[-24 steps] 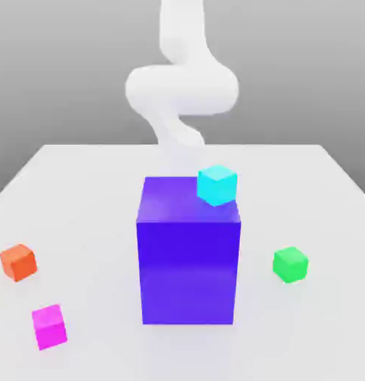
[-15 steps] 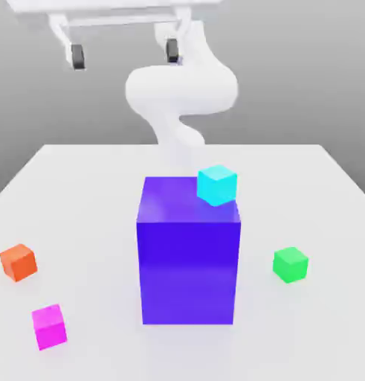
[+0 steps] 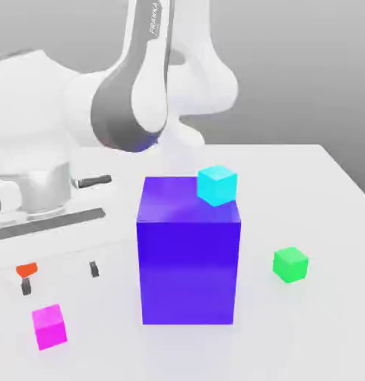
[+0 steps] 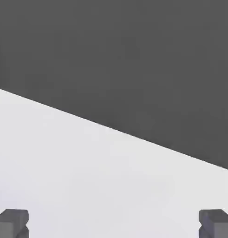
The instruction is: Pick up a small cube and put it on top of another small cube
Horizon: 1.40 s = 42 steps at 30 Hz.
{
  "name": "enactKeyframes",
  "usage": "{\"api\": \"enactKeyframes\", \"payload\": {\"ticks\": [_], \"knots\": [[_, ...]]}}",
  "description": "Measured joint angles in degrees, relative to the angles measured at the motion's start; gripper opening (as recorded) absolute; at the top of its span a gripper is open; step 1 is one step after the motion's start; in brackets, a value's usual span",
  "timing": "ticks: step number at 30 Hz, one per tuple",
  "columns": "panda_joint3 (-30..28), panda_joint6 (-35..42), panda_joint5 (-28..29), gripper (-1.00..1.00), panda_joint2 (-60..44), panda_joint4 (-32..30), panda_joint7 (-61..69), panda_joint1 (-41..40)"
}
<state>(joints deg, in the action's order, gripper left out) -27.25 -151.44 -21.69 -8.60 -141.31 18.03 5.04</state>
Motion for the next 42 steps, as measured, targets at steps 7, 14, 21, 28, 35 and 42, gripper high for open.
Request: {"api": "enactKeyframes", "payload": {"ticks": [7, 14, 21, 28, 35, 42], "knots": [[2.02, -7.46, -1.91, 0.00, -11.36, -0.68, 9.40, -5.47], [8.18, -11.66, -7.72, -1.00, -17.46, 0.97, 13.95, -10.48], [4.07, -8.71, -3.34, -1.00, -13.21, -0.23, 10.66, -7.29], [-0.75, -4.35, 5.30, -1.00, -6.57, -0.70, 2.66, -0.85], [3.34, -5.34, 16.17, -1.00, 0.03, -0.93, 0.53, 9.22], [9.54, -7.16, 31.92, -1.00, 9.12, -3.87, -2.68, 21.30]]}}
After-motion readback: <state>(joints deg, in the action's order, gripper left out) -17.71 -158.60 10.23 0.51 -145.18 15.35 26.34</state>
